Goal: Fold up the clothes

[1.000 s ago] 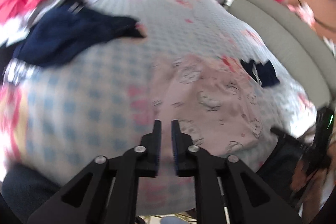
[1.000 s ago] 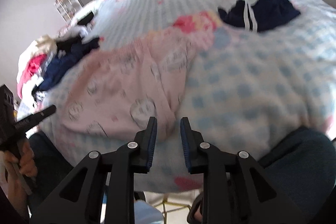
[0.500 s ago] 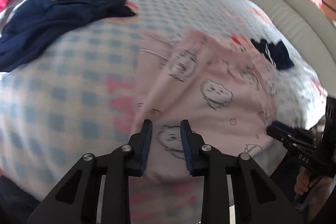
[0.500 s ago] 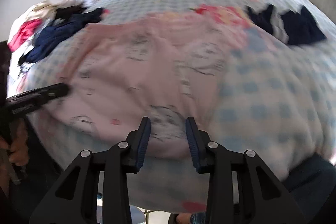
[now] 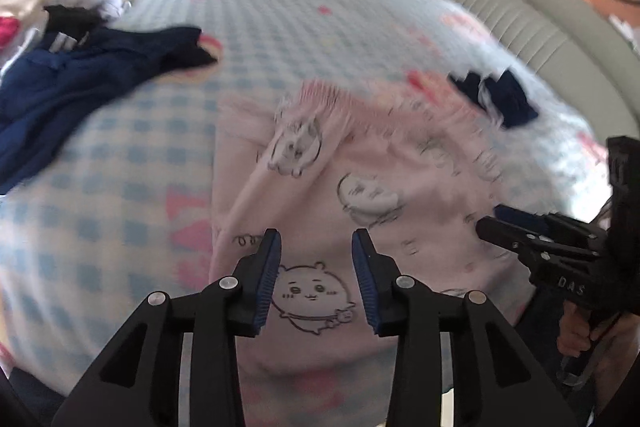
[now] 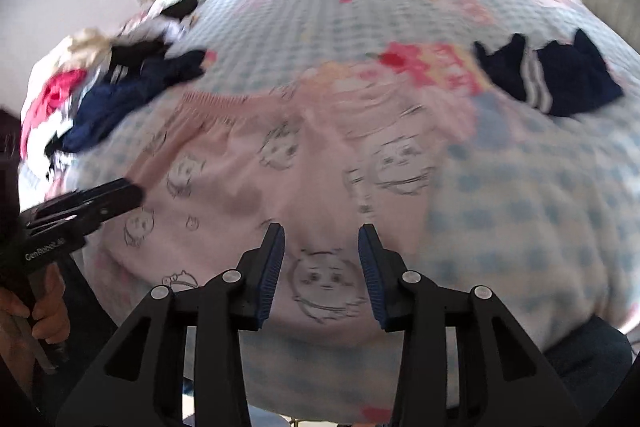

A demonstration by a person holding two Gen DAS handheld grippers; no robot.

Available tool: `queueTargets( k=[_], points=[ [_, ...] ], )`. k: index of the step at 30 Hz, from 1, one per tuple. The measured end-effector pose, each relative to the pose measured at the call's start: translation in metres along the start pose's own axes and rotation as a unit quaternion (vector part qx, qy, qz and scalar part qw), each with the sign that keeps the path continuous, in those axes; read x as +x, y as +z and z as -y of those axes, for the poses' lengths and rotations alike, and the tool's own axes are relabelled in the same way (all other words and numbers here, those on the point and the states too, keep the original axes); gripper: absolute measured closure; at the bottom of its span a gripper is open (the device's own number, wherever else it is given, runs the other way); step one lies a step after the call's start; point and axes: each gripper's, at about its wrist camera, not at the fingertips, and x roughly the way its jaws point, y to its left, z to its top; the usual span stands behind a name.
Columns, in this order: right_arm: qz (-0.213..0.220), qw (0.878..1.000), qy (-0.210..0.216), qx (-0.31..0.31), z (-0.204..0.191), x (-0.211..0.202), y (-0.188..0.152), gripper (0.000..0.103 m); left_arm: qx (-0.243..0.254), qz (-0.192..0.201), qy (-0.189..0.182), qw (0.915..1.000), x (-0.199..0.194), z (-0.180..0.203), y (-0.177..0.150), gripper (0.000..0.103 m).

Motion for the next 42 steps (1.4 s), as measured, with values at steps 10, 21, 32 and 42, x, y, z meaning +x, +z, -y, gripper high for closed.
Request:
queueTargets(
  k=[10,21,32,42],
  points=[
    [0.005,0.998,-0.058,0.027,0.031,-0.017,-0.012,0.066,-0.05,0.032,0.014,0.9981,-0.021,-0.028,0.009,0.069],
    [0.003,0.999,0.017,-0.028,-0.011,0.004,0.03,0.064,0.038,0.005,-0.015,0.9991,0.013,0.011,0.038,0.063],
    [0.016,1.0,-0.009,-0.006,0.009,0.008,0.036,0.06,-0.02,0.04,0.011,0.9989,-0.005,-0.026,0.049,0.062],
    [-0.02,1.0,-0.008,-0.011,0.002,0.046,0.045,0.059,0.028,-0.014,0.015,0.9994,0.045,-0.001,0.059,0.058]
  ],
)
